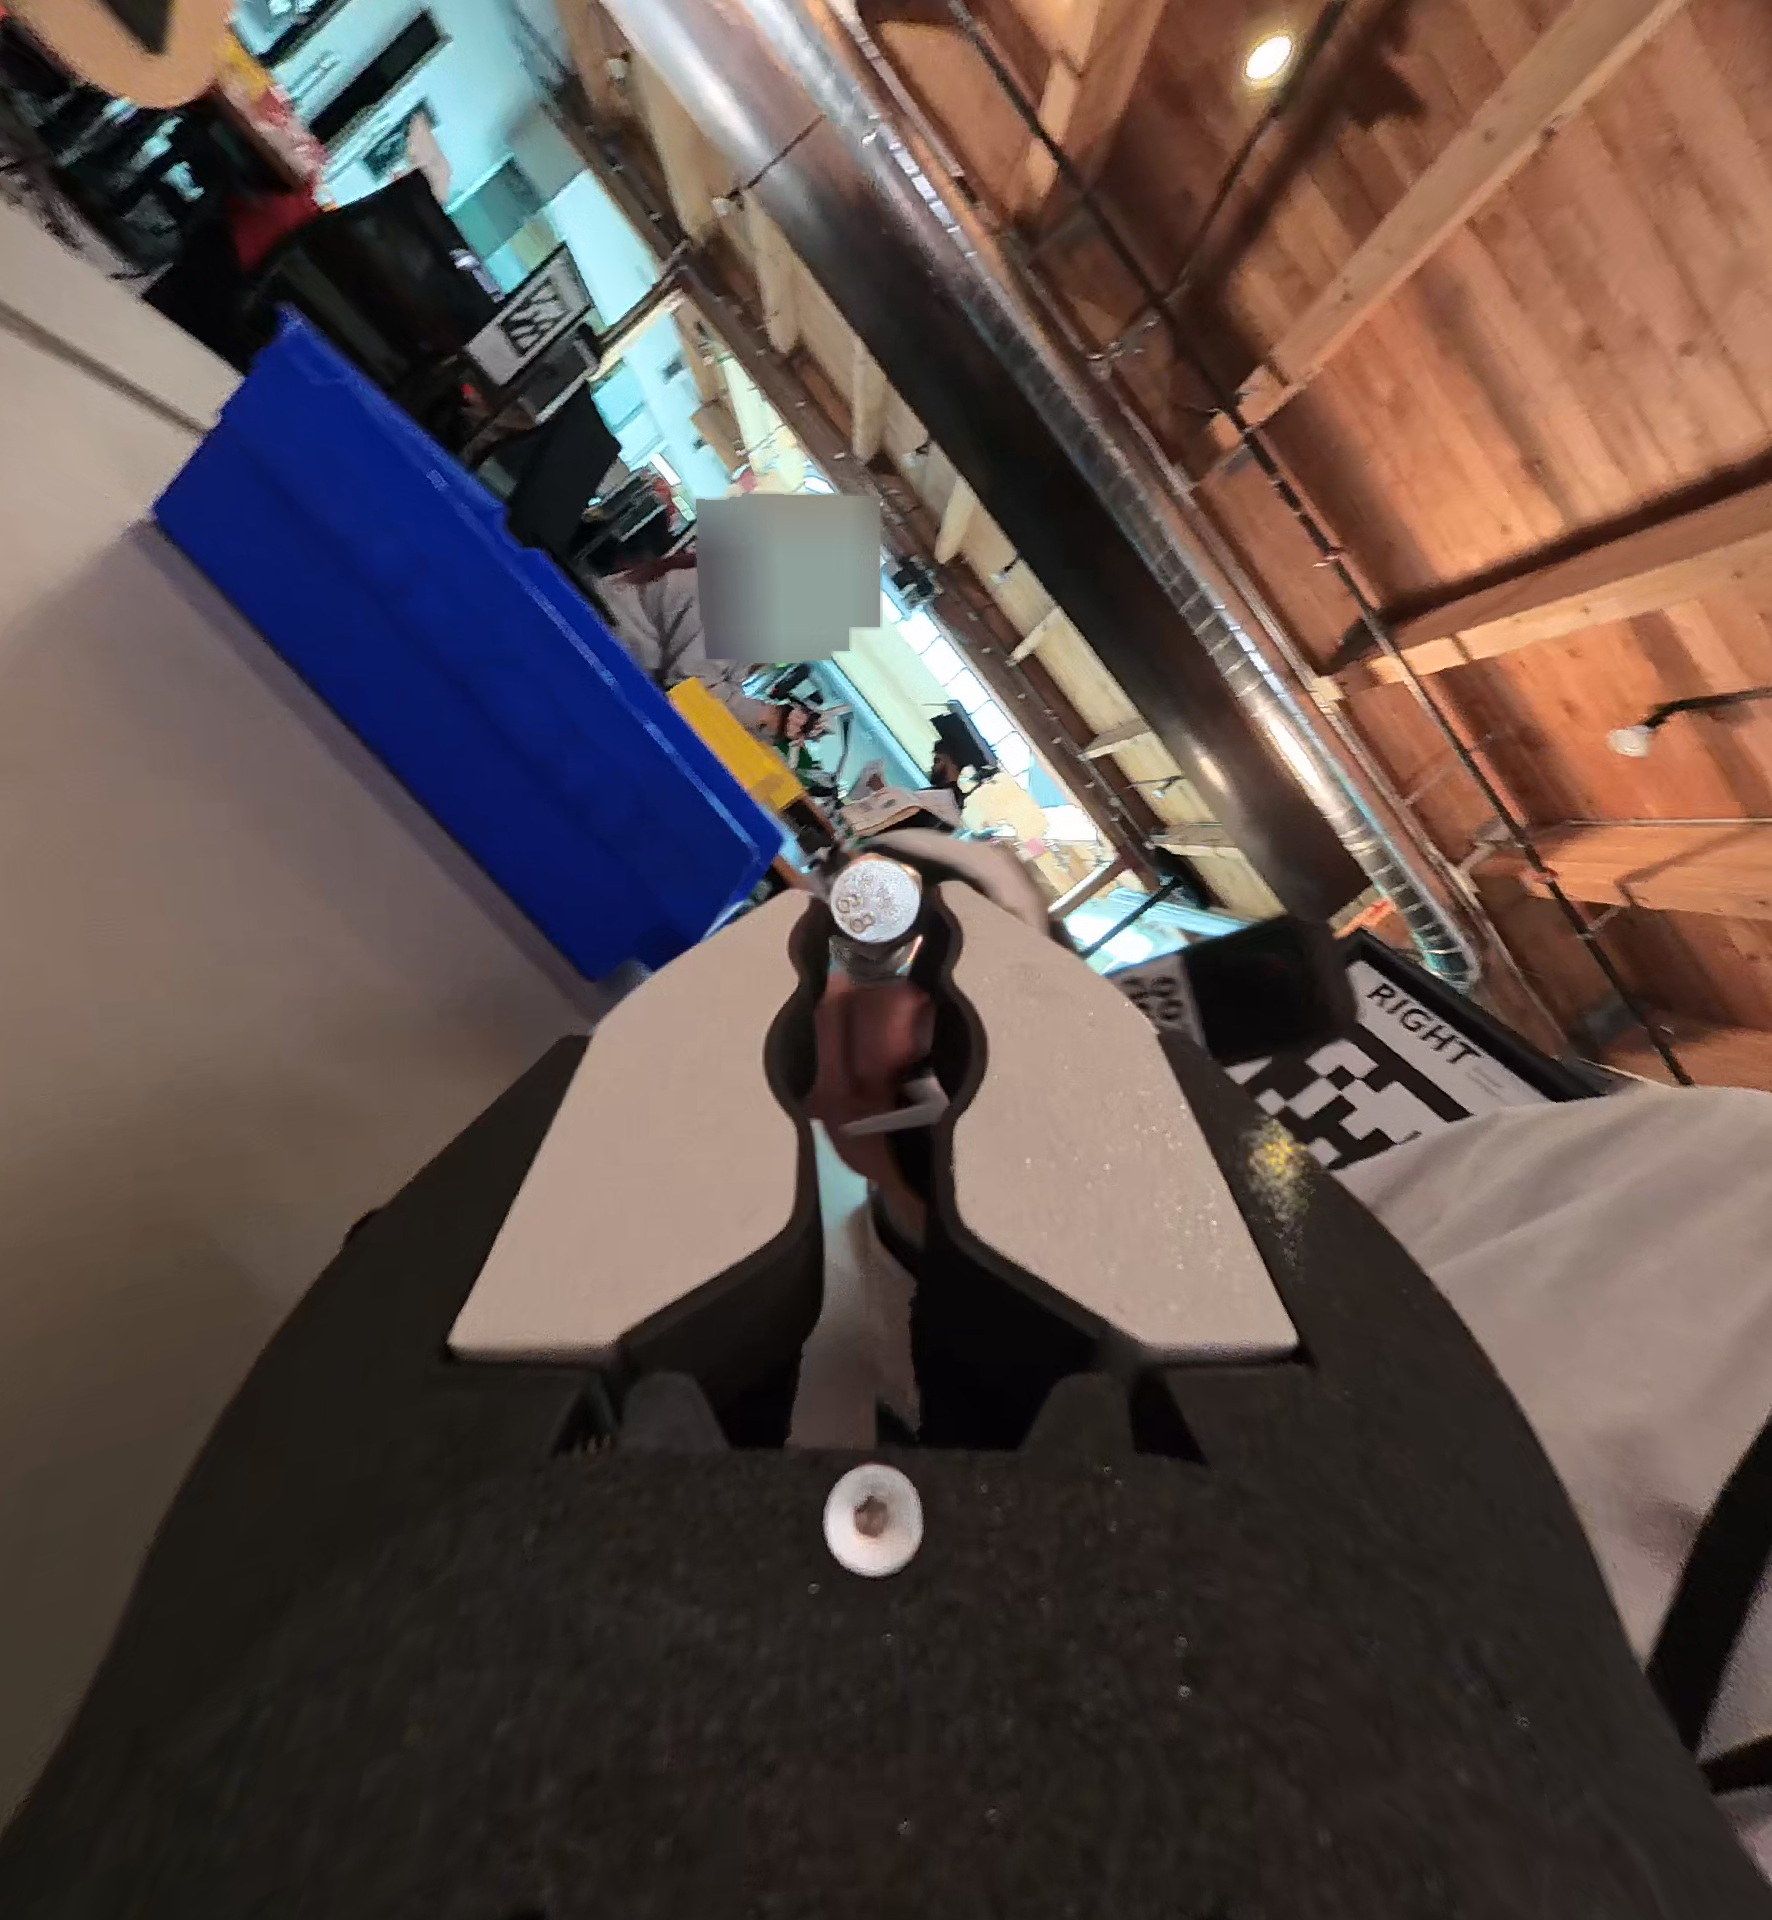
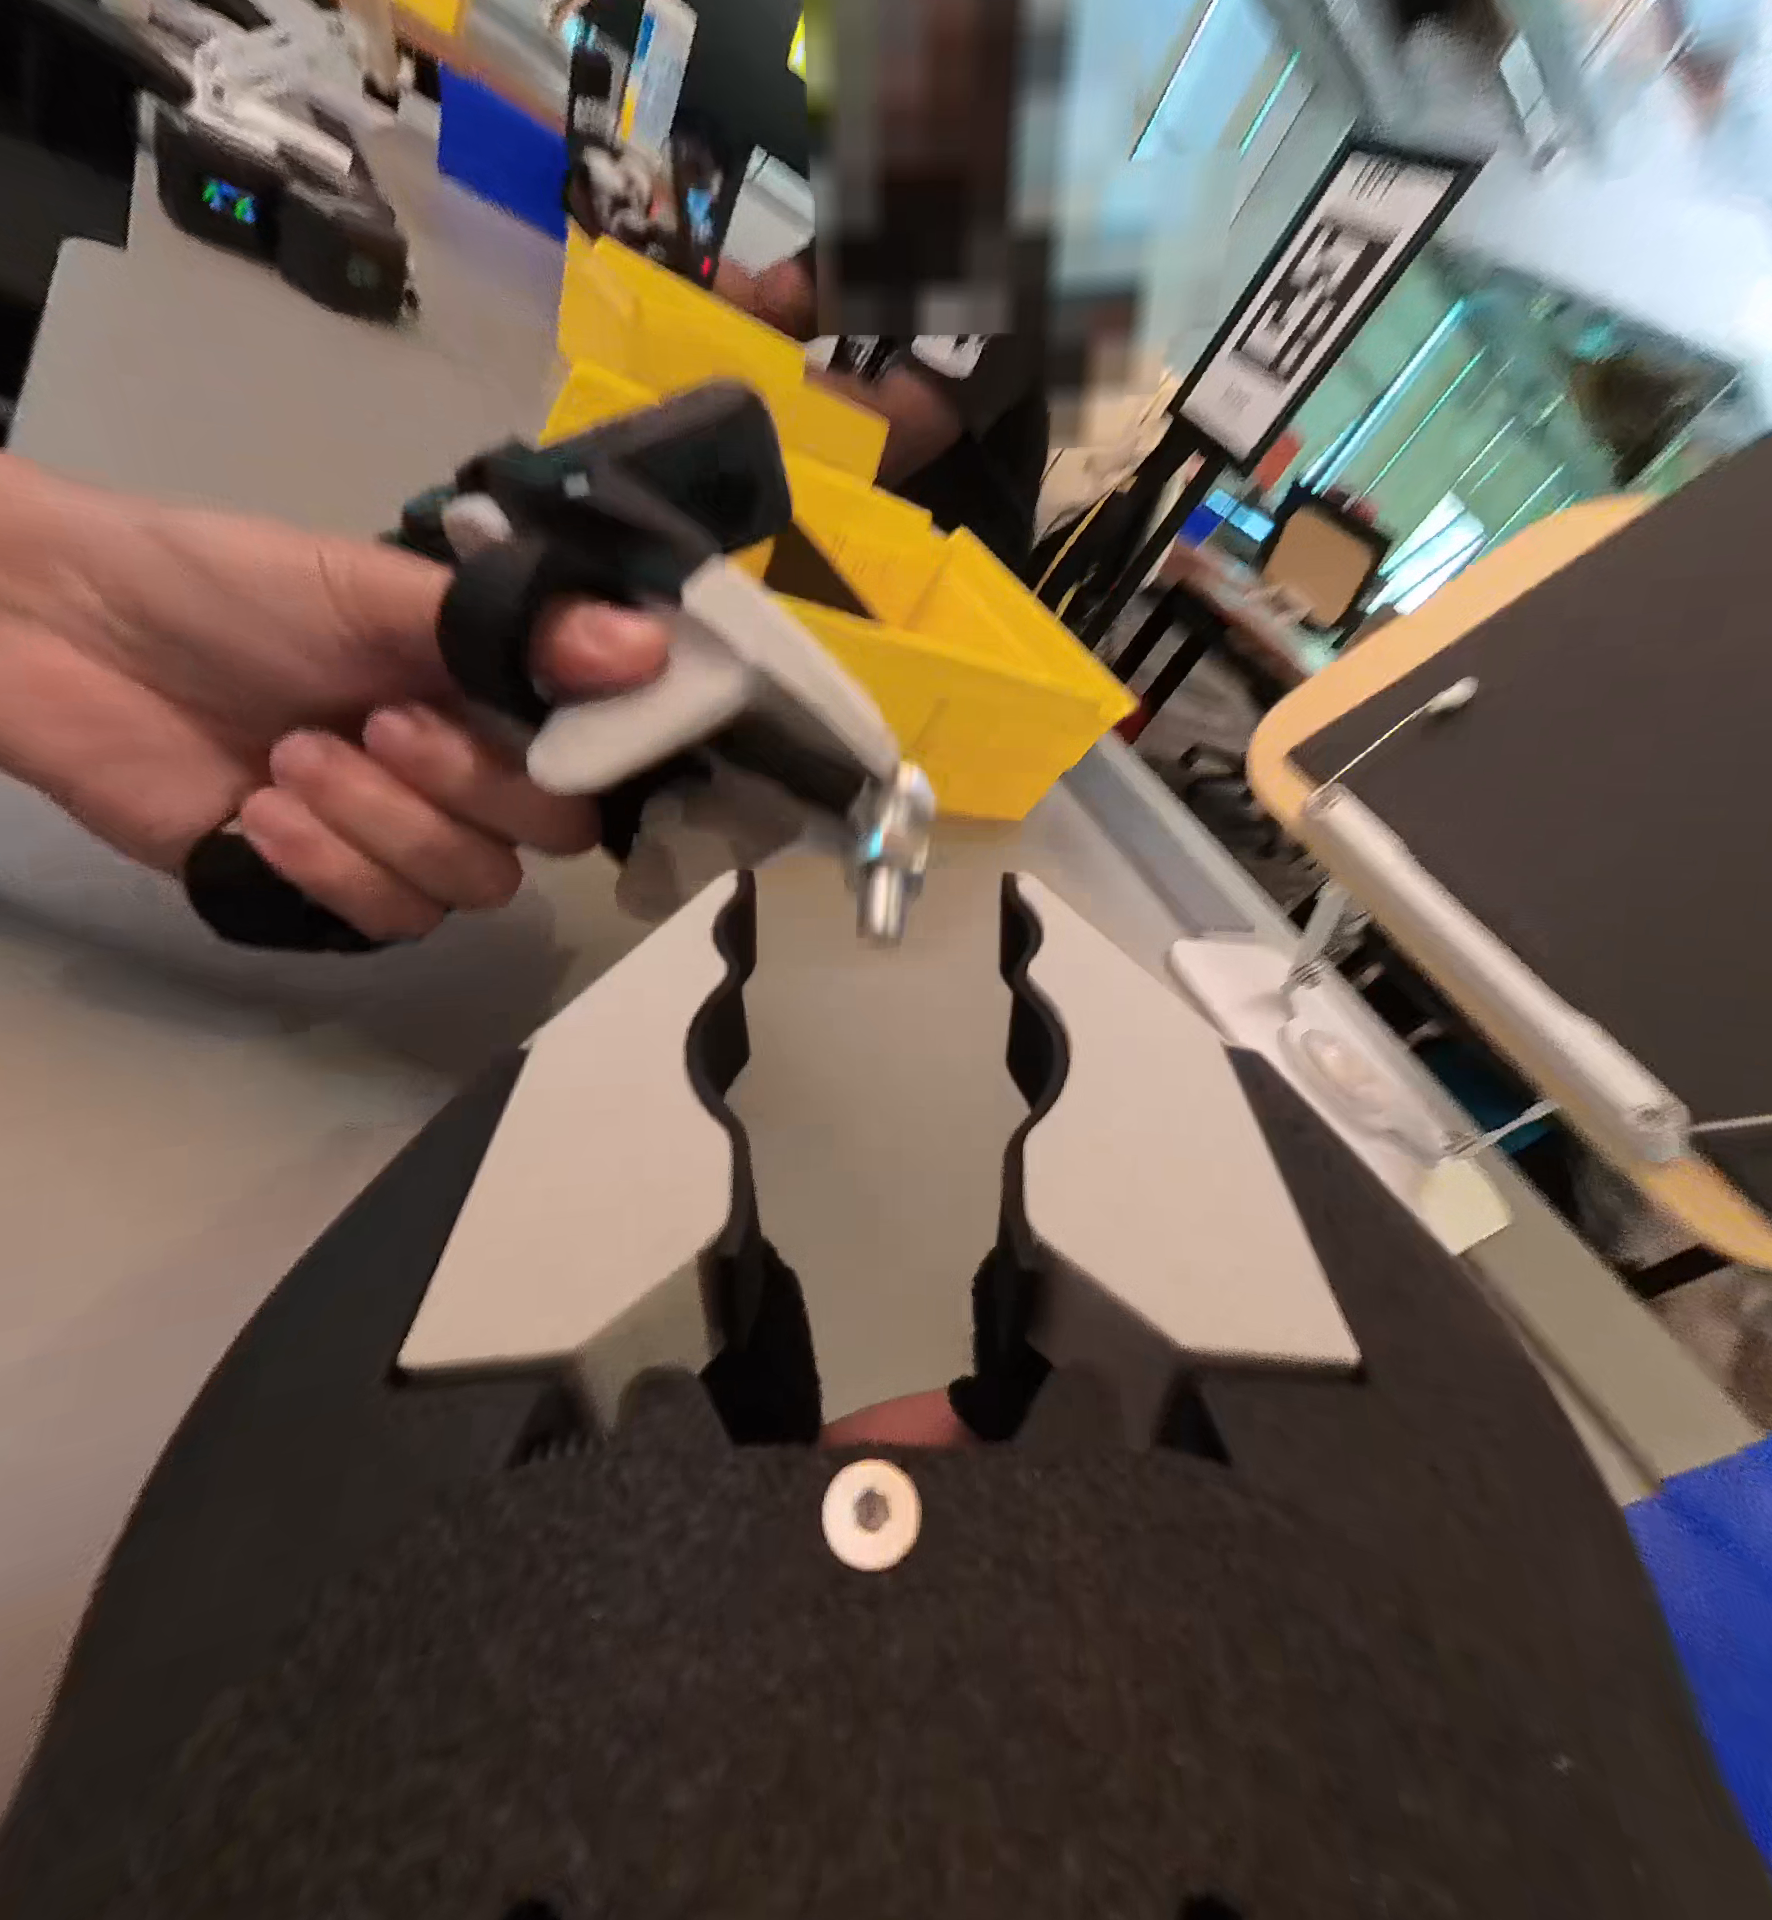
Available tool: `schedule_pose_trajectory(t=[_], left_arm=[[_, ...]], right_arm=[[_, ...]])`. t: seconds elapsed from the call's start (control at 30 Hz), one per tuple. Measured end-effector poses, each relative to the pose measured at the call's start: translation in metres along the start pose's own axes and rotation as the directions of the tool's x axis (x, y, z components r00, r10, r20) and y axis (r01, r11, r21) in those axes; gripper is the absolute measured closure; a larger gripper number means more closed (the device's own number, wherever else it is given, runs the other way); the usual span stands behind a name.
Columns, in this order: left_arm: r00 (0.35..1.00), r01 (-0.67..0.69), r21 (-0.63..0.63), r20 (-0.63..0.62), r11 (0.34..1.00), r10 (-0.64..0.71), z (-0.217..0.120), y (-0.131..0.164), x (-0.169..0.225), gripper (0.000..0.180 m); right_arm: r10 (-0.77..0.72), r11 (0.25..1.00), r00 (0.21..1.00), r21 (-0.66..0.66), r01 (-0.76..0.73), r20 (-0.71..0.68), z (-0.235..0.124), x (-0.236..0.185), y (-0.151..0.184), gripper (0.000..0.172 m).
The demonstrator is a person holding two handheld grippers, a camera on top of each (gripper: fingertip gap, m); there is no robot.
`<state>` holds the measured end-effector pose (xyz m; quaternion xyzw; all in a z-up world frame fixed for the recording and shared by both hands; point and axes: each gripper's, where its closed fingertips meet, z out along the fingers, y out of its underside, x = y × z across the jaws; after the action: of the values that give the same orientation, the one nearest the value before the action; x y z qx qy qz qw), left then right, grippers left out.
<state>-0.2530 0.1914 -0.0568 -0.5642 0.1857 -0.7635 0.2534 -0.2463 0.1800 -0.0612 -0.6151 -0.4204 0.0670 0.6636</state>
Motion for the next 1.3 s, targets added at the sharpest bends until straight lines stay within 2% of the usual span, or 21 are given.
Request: schedule_pose_trajectory(t=[0.1,0.2,0.27,0.3,0.4,0.47,0.57,0.63,0.7,0.73,0.83,0.9,0.97,1.13,1.3], left_arm=[[0.999,0.022,-0.017,0.044,1.000,-0.022,0.000,0.004,-0.010,0.164],[1.000,0.023,-0.014,-0.018,1.000,-0.023,0.004,0.005,0.002,0.164],[0.996,0.014,-0.012,-0.089,1.000,-0.015,0.007,0.005,0.016,0.164],[0.994,0.003,-0.009,-0.113,1.000,-0.004,0.008,0.005,0.022,0.164],[0.993,-0.021,-0.010,-0.117,1.000,0.020,0.009,0.005,0.024,0.164],[0.996,-0.009,0.004,-0.093,1.000,0.009,0.006,0.002,0.017,0.164],[0.999,0.014,0.005,-0.030,1.000,-0.014,0.001,0.000,0.003,0.163],[1.000,0.024,-0.013,-0.006,1.000,-0.024,0.001,0.003,-0.002,0.164],[1.000,0.013,-0.054,0.003,0.998,-0.013,0.004,0.009,-0.003,0.164],[1.000,0.004,-0.064,0.002,0.998,-0.004,0.005,0.011,-0.001,0.164],[0.996,0.005,-0.013,-0.091,1.000,-0.006,0.004,0.002,0.015,0.164],[0.994,-0.019,0.005,-0.104,1.000,0.019,0.003,-0.002,0.020,0.164],[0.996,-0.028,-0.001,-0.080,1.000,0.028,0.001,-0.002,0.016,0.164],[0.999,-0.010,0.028,-0.034,1.000,0.011,-0.003,-0.007,0.006,0.164],[0.999,0.003,0.027,-0.037,1.000,-0.002,-0.002,-0.005,0.005,0.163]], right_arm=[[-0.072,0.996,0.997,0.045,0.073,-0.021,-0.002,-0.008,-0.013,0.125],[-0.048,0.996,0.998,-0.070,0.050,0.037,0.010,-0.019,0.017,0.119],[-0.004,0.987,0.991,-0.161,0.026,0.135,0.016,-0.033,0.041,0.122],[-0.005,0.983,0.990,-0.182,0.030,0.140,0.018,-0.035,0.047,0.122],[0.026,0.989,0.992,-0.150,-0.008,0.120,0.016,-0.028,0.038,0.124],[0.038,0.996,0.998,-0.079,-0.033,0.058,0.009,-0.013,0.022,0.125],[-0.060,0.997,0.997,0.039,0.062,-0.038,-0.004,0.000,-0.007,0.125],[-0.125,0.990,0.991,0.054,0.127,-0.046,-0.004,-0.006,-0.012,0.124],[-0.162,0.986,0.986,0.023,0.163,-0.029,0.003,-0.016,-0.003,0.126],[-0.156,0.988,0.988,-0.014,0.156,-0.018,0.008,-0.019,0.007,0.120],[-0.067,0.984,0.994,-0.157,0.080,0.088,0.017,-0.029,0.042,0.124],[-0.051,0.981,0.996,-0.181,0.063,0.072,0.018,-0.024,0.048,0.124],[0.018,0.990,0.998,-0.140,-0.010,0.061,0.015,-0.017,0.039,0.128],[0.206,0.975,0.977,0.075,-0.210,0.057,-0.004,0.005,0.001,0.141],[0.263,0.955,0.961,0.120,-0.273,0.089,-0.006,0.002,-0.009,0.143]])
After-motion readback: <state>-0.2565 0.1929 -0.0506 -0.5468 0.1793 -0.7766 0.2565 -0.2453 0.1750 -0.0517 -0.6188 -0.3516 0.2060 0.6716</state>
